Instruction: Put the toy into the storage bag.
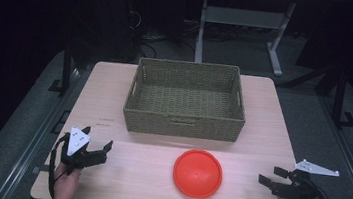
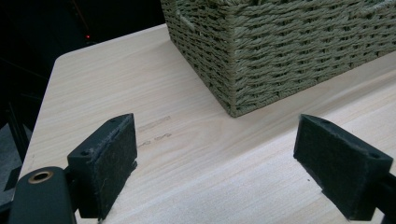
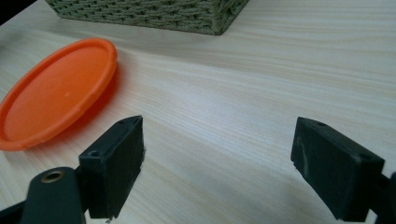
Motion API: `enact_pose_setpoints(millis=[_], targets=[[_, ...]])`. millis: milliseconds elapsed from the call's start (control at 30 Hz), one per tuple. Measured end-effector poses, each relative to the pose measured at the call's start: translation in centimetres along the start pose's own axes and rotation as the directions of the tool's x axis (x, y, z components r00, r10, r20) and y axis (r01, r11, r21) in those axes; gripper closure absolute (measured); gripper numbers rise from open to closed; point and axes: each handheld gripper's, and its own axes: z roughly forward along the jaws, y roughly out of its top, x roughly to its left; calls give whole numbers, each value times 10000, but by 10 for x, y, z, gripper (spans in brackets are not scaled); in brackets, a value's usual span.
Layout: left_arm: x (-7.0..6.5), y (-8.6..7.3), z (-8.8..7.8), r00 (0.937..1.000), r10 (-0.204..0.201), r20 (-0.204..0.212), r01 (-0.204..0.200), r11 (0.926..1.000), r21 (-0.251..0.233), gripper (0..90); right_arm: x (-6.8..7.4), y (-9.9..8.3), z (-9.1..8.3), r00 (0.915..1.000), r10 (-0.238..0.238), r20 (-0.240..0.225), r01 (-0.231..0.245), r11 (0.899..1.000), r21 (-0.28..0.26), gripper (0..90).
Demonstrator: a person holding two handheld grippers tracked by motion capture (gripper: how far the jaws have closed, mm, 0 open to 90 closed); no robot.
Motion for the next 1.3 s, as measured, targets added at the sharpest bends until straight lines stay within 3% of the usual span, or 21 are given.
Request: enact_pose_setpoints(millis=[333, 533, 567, 733, 1067, 1300], targets=[[-2, 0, 2, 9995, 183, 253, -184, 9998, 37, 128, 16, 5, 7, 9980, -539, -331, 540, 9985, 32, 159], [-1, 0, 1, 9996, 189, 186, -190, 9998, 22, 128, 26, 12, 13, 9959, -658, -615, 666, 9977, 115, 159], [-1, 0, 1, 9996, 204, 180, -205, 9998, 45, 128, 29, 13, 13, 9937, -683, -889, 712, 9970, 300, 159], [1, -1, -1, 9997, 206, 88, -205, 9998, -35, 128, 39, 20, 16, 9900, -817, -1153, 883, 9947, 535, 156], [1, -1, -1, 9997, 238, 56, -238, 9997, -14, 128, 53, 38, 34, 9847, -1000, -1430, 1192, 9840, 1326, 160], [1, 0, 0, 9997, 243, 69, -243, 9997, 3, 128, 60, 47, 41, 9775, -1291, -1665, 1549, 9761, 1524, 160]])
